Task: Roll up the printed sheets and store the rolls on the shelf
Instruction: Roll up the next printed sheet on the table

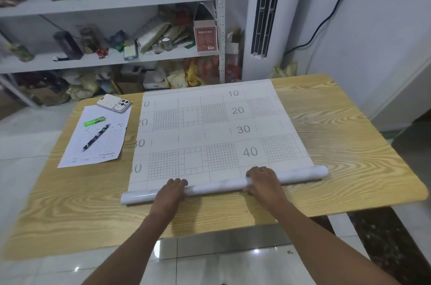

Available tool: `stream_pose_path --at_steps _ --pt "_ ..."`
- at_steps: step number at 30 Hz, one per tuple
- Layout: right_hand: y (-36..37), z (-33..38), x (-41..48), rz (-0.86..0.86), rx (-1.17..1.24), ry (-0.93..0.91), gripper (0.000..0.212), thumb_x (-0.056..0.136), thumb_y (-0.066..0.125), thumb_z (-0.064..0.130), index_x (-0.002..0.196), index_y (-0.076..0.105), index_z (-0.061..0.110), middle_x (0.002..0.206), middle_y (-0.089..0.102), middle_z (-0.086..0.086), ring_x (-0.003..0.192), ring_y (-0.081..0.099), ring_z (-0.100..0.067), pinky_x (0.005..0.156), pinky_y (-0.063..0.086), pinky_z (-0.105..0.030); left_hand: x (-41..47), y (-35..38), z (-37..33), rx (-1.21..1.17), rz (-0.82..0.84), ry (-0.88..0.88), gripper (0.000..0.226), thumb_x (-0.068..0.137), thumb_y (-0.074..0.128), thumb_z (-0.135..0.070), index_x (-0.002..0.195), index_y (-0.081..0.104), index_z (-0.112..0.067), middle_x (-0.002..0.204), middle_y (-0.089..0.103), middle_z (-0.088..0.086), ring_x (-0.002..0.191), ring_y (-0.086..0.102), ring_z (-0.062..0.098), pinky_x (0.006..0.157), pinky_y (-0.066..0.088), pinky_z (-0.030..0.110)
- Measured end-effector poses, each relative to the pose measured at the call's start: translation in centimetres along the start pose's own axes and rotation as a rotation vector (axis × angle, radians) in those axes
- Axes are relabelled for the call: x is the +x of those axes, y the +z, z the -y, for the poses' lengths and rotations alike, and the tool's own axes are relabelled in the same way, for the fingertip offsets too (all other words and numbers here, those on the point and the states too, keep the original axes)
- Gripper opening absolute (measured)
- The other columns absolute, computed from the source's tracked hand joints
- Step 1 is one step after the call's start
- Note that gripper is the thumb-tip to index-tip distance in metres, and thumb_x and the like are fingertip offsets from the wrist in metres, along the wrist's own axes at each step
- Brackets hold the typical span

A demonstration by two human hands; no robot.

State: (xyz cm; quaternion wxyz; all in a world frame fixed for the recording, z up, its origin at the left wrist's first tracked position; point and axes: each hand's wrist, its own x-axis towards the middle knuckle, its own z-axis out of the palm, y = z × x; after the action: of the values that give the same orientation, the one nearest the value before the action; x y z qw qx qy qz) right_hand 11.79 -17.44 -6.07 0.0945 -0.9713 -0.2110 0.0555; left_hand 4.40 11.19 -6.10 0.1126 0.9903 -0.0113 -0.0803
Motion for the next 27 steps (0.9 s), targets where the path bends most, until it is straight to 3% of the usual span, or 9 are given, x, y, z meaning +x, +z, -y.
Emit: stream_pose_path --at_steps 5,8,12,16,18,20,22,25,27 --pt "0.2 0.6 0.1 -0.011 -0.037 0.034 0.031 0.083 0.064 0.035 0.107 0.060 0.015 0.107 0.056 -0.003 0.099 0.050 -0.025 0.087 0.038 -0.034 0.1 -0.4 -0.6 0.018 0.004 0.022 0.034 0.082 0.050 0.003 0.111 0.051 -0.016 0.103 0.054 0.001 0.096 0.046 0.020 0.064 0.033 0.026" --pt "0.2 0.6 0.1 -0.006 -0.087 0.004 0.025 0.090 0.057 0.033 0.108 0.059 0.016 0.110 0.056 -0.004 0.099 0.050 -0.024 0.087 0.037 -0.033 -0.2 -0.2 0.0 -0.020 0.021 0.034 0.042 0.080 0.053 0.005 0.114 0.049 -0.018 0.107 0.051 -0.001 0.098 0.045 0.018 0.068 0.039 0.026" --pt "0.1 0.4 0.0 0.017 -0.110 -0.003 0.023 0.093 0.051 0.032 0.110 0.058 0.017 0.112 0.054 -0.003 0.101 0.049 -0.023 0.088 0.036 -0.033 -0.4 0.5 0.4 0.026 -0.046 0.095 0.057 0.045 0.088 -0.009 0.095 0.062 -0.019 0.089 0.059 0.002 0.081 0.048 0.017 0.060 0.050 0.027" --pt "0.1 0.5 0.1 0.068 -0.131 0.007 0.026 0.097 0.044 0.032 0.115 0.054 0.018 0.116 0.051 -0.001 0.106 0.047 -0.022 0.090 0.034 -0.033 -0.7 0.1 -0.2 0.124 -0.030 0.089 0.060 0.031 0.092 -0.028 0.083 0.065 -0.018 0.079 0.058 0.002 0.073 0.048 0.018 0.053 0.050 0.028" --pt "0.0 0.8 0.0 0.071 -0.125 0.011 0.027 0.096 0.044 0.034 0.113 0.056 0.016 0.113 0.053 -0.002 0.104 0.049 -0.023 0.089 0.035 -0.034 -0.8 0.1 -0.1 0.151 -0.017 0.056 0.060 0.027 0.092 -0.018 0.080 0.063 -0.019 0.075 0.055 -0.001 0.068 0.050 0.017 0.049 0.046 0.026" --pt "0.2 1.0 -0.3 0.043 -0.129 0.025 0.022 0.089 0.060 0.033 0.101 0.061 0.015 0.100 0.058 -0.002 0.091 0.055 -0.024 0.081 0.041 -0.035 -0.7 0.1 -0.1 0.162 -0.030 0.026 0.063 0.025 0.087 -0.003 0.081 0.063 -0.019 0.075 0.055 -0.001 0.067 0.050 0.017 0.048 0.043 0.024" --pt "0.4 1.2 -0.6 0.008 -0.116 0.044 0.025 0.081 0.070 0.033 0.097 0.064 0.014 0.092 0.060 -0.003 0.083 0.058 -0.024 0.077 0.045 -0.036 -0.8 0.1 -0.1 0.128 -0.023 -0.008 0.068 0.033 0.084 0.005 0.095 0.064 -0.016 0.081 0.060 0.002 0.071 0.057 0.020 0.053 0.047 0.027" --pt "0.3 1.4 -0.8 0.047 0.030 0.068 0.043 0.088 0.058 0.036 0.124 0.051 0.013 0.115 0.058 -0.007 0.106 0.052 -0.028 0.097 0.034 -0.037 -0.7 0.0 0.0 0.052 -0.030 -0.030 0.066 0.061 0.070 0.012 0.119 0.052 -0.013 0.101 0.060 0.004 0.092 0.054 0.025 0.072 0.046 0.033" --pt "0.2 1.4 -0.8 0.033 0.057 0.075 0.054 0.084 0.061 0.042 0.127 0.046 0.012 0.118 0.057 -0.007 0.110 0.049 -0.028 0.102 0.029 -0.036 -0.6 -0.1 -0.3 0.022 -0.026 -0.024 0.060 0.070 0.057 0.016 0.123 0.047 -0.010 0.109 0.057 0.006 0.100 0.049 0.026 0.078 0.042 0.033"
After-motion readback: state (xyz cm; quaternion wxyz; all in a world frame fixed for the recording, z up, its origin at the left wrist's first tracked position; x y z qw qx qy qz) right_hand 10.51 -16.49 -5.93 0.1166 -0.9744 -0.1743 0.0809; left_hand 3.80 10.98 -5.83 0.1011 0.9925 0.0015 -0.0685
